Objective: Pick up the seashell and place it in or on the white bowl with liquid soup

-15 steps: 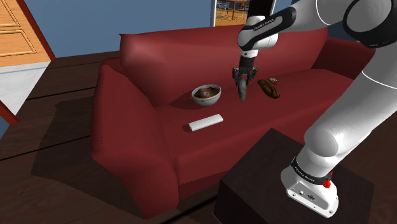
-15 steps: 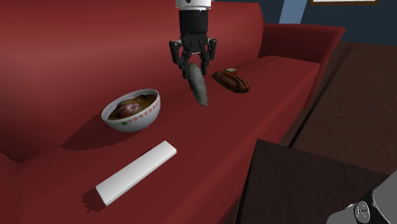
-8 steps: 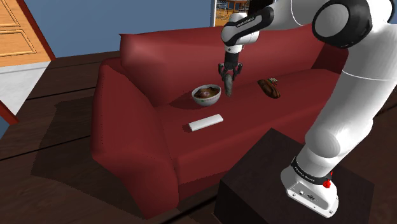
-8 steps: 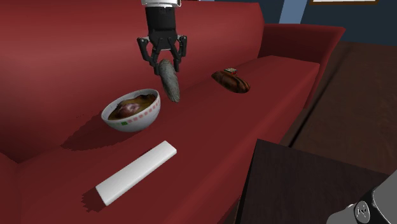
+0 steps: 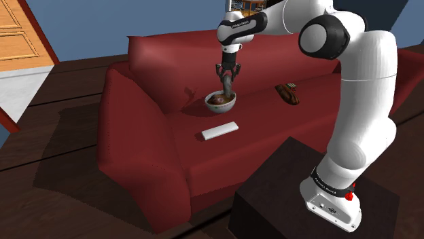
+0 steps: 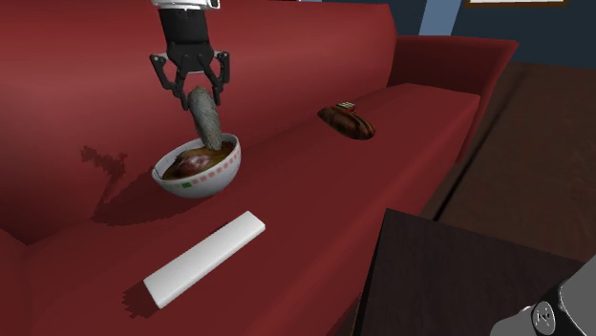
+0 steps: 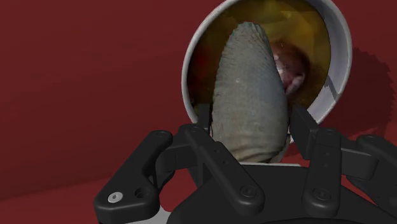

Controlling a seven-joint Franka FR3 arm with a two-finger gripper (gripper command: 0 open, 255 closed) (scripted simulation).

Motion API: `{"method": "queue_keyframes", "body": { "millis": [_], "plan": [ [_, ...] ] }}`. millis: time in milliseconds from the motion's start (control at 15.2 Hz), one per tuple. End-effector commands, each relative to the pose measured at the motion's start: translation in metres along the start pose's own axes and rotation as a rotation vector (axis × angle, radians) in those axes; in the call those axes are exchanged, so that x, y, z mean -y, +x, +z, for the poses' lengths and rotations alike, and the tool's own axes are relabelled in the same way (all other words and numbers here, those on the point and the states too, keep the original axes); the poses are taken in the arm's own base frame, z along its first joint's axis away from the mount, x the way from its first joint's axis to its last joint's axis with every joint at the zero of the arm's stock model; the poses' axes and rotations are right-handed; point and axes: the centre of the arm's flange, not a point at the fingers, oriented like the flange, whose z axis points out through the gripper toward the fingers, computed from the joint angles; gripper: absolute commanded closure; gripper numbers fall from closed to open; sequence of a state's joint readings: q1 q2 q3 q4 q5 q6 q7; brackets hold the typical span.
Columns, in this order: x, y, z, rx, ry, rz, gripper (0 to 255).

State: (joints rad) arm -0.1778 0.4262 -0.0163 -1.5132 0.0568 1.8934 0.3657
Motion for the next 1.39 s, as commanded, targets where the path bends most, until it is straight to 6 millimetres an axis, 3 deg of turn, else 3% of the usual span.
{"method": "queue_keyframes", "body": {
  "millis": [0, 924, 1320],
  "plan": [
    [0.021, 0.019, 0.000, -0.001, 0.000, 0.001, 255],
    [0.019, 0.024, 0.074, -0.001, 0.000, 0.001, 255],
    [0.019, 0.024, 0.077, -0.001, 0.000, 0.001, 255]
  ]
}}
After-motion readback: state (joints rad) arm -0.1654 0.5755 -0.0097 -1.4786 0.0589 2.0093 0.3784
